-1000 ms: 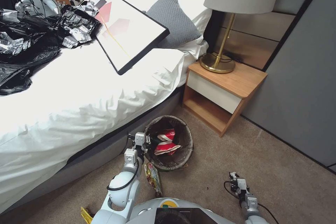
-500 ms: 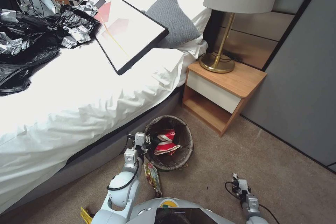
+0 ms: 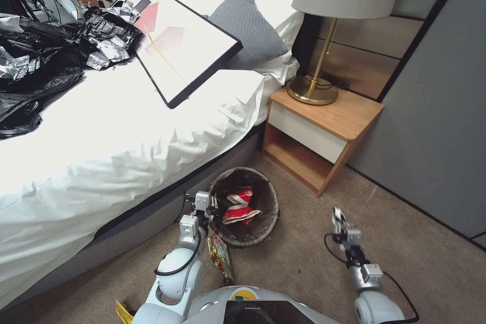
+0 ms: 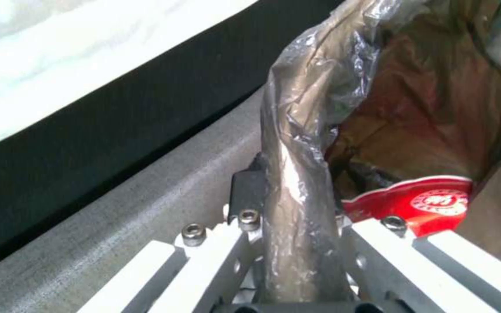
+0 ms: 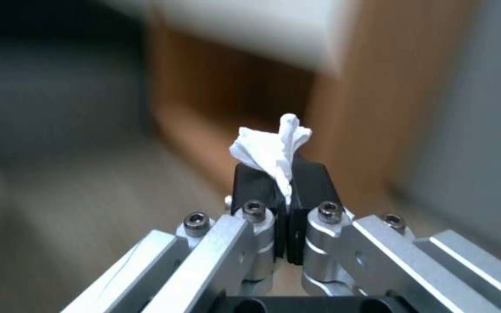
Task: Pick up the trash bin, then pick up the garbage from the floor and place it into the trash bin.
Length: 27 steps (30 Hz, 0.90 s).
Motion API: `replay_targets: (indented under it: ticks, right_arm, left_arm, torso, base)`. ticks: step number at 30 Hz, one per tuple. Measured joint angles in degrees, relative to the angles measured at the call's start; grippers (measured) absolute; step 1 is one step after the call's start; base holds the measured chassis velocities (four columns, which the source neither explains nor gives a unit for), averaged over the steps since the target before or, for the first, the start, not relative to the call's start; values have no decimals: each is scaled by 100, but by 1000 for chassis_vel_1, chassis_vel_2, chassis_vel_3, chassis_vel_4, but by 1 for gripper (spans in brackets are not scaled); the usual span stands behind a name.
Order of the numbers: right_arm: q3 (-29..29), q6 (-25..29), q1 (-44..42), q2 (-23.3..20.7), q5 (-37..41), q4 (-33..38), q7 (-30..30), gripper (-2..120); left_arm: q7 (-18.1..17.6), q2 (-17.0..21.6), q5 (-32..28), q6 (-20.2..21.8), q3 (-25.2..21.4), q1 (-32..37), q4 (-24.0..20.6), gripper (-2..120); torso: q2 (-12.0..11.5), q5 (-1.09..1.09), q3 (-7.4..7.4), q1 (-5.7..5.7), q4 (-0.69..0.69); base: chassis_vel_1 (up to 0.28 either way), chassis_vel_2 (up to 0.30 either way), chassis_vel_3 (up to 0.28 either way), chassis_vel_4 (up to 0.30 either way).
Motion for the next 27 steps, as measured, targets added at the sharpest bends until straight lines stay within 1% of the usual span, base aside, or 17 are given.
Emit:
replay_targets:
  ticks: [1, 2, 3, 4, 5, 6, 7, 10, 11, 12, 14, 18, 19, 22, 27]
  right_arm:
    - [-57, 196, -74, -20, 164, 558, -430, 0]
    - [-129, 255, -118, -40, 282, 882, -677, 0]
    - [-198, 270, -143, -66, 369, 1124, -860, 0]
    - [-198, 270, -143, -66, 369, 1124, -860, 0]
    - [-301, 263, -153, -107, 488, 1419, -1096, 0]
    - [-482, 194, -115, -180, 675, 1813, -1500, 0]
    - [-482, 194, -115, -180, 675, 1813, -1500, 0]
    - [-842, -126, 70, -325, 1037, 2249, -2418, 0]
    - [-842, -126, 70, -325, 1037, 2249, -2418, 0]
    - [-1053, -293, 179, -381, 1093, 2313, -2649, 0]
    - [-1170, -369, 236, -409, 1105, 2316, -2697, 0]
    - [-1704, -571, 343, -490, 1065, 2167, -2714, 0]
    - [-1704, -571, 343, -490, 1065, 2167, -2714, 0]
    - [-1965, -585, 412, -463, 825, 1875, -2693, 0]
    - [-2113, -579, 457, -425, 612, 1542, -2655, 0]
  left_arm:
    - [0, 0, 0, 0, 12, 0, 0, 0]
    - [0, 0, 0, 0, 5, 0, 0, 0]
    - [0, 0, 0, 0, -1, 0, 0, 0]
    - [0, 0, 0, 0, -1, 0, 0, 0]
    - [-2, 0, 1, 0, -6, 0, 0, 0]
    - [-1, 0, 0, 0, -3, 0, 0, 0]
    - [-1, 0, 0, 0, -3, 0, 0, 0]
    - [-1, 0, 0, 0, -3, 0, 0, 0]
    - [-1, 0, 0, 0, -3, 0, 0, 0]
    - [-1, 0, 0, 0, -3, 0, 0, 0]
    - [0, 0, 0, 0, -1, 0, 0, 0]
    - [-1, 0, 0, 0, -2, 0, 0, 0]
    - [-1, 0, 0, 0, -2, 0, 0, 0]
    - [-1, 0, 0, 0, -1, 0, 0, 0]
    - [-1, 0, 0, 0, -1, 0, 0, 0]
  torso:
    - [0, -2, 0, 0, 1]
    - [0, -1, 0, 0, 2]
    - [0, 1, 0, 0, 1]
    - [0, 1, 0, 0, 1]
    - [0, 1, 0, 0, 1]
    - [0, -1, 0, 0, 1]
    - [0, -1, 0, 0, 1]
    - [0, 1, 0, 0, 3]
    - [0, 1, 0, 0, 3]
    - [0, 1, 0, 0, 1]
    - [0, 1, 0, 0, 2]
    - [0, 1, 0, 0, 1]
    - [0, 1, 0, 0, 1]
    - [0, 1, 0, 0, 0]
    - [0, 2, 0, 0, 0]
  base:
    - [0, 0, 0, 0]
    - [0, 0, 0, 0]
    - [0, 0, 0, 0]
    - [0, 0, 0, 0]
    - [0, 0, 0, 0]
    - [0, 0, 0, 0]
    - [0, 0, 0, 0]
    - [0, 0, 0, 0]
    - [0, 0, 0, 0]
    - [0, 0, 0, 0]
    - [0, 0, 0, 0]
    - [0, 0, 0, 0]
    - [0, 0, 0, 0]
    - [0, 0, 0, 0]
    - [0, 0, 0, 0]
